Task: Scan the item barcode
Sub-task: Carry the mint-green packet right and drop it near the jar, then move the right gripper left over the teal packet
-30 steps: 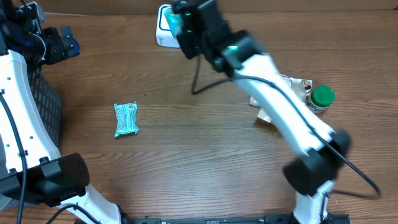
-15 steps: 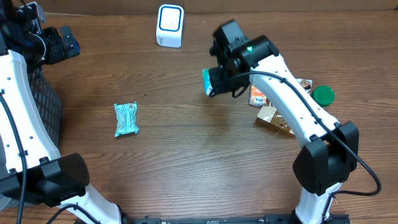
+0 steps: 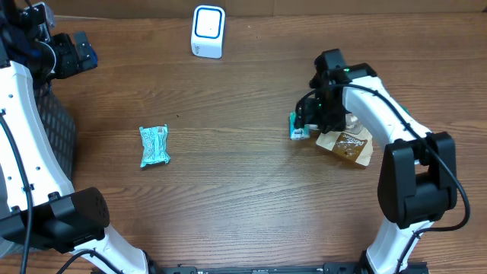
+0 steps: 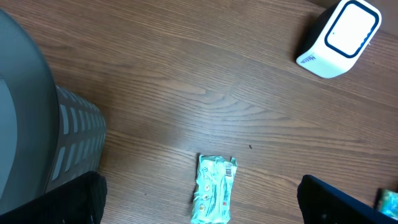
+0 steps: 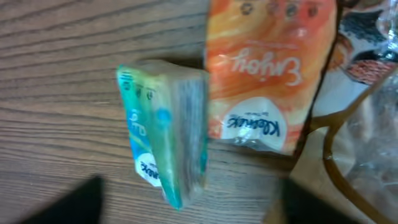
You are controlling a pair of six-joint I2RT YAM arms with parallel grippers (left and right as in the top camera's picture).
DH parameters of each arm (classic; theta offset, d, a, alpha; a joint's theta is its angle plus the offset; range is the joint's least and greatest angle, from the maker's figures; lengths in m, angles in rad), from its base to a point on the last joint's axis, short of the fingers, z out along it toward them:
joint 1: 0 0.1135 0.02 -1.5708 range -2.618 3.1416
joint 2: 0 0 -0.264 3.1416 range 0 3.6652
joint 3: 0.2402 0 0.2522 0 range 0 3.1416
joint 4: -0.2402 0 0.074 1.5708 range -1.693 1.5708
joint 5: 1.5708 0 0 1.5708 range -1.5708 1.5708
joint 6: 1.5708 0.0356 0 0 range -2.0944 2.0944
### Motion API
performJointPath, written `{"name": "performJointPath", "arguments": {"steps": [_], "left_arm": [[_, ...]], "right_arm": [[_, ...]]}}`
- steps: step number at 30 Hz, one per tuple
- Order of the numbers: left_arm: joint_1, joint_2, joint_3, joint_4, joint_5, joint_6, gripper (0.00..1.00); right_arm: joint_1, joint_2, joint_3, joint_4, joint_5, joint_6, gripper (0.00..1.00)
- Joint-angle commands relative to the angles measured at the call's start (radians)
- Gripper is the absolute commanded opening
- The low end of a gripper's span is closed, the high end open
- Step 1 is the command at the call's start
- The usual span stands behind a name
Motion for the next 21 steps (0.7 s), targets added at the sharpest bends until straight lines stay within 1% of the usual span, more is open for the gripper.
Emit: {"name": "performJointPath", "arguments": {"steps": [1, 5, 8, 13, 17, 21], "left_arm": [[-0.003, 0.000, 0.006, 0.004, 0.011, -0.007, 1.00], [-0.003, 0.000, 0.006, 0.004, 0.011, -0.007, 1.00], [-0.003, 0.000, 0.006, 0.004, 0.011, -0.007, 1.00], [-0.003, 0.000, 0.006, 0.004, 0.011, -0.007, 1.00], [-0.003, 0.000, 0.006, 0.004, 0.011, -0.007, 1.00], [-0.003, 0.000, 0.006, 0.004, 0.011, -0.007, 1.00]], "right_arm": [[-0.003, 0.002, 0.029, -0.024, -0.034, 0.002, 1.00], [-0.003, 0.002, 0.116, -0.100, -0.047, -0.006, 1.00], [0.010, 0.002, 0.199, -0.152, -0.083, -0.038, 1.00], [0.074, 0.002, 0.301, -0.157, -0.143, -0.062, 1.00], [0.163, 0.003, 0.309, -0.047, -0.227, -0.061, 1.00], [0.274, 0.016, 0.309, 0.106, -0.300, -0.061, 1.00]]}}
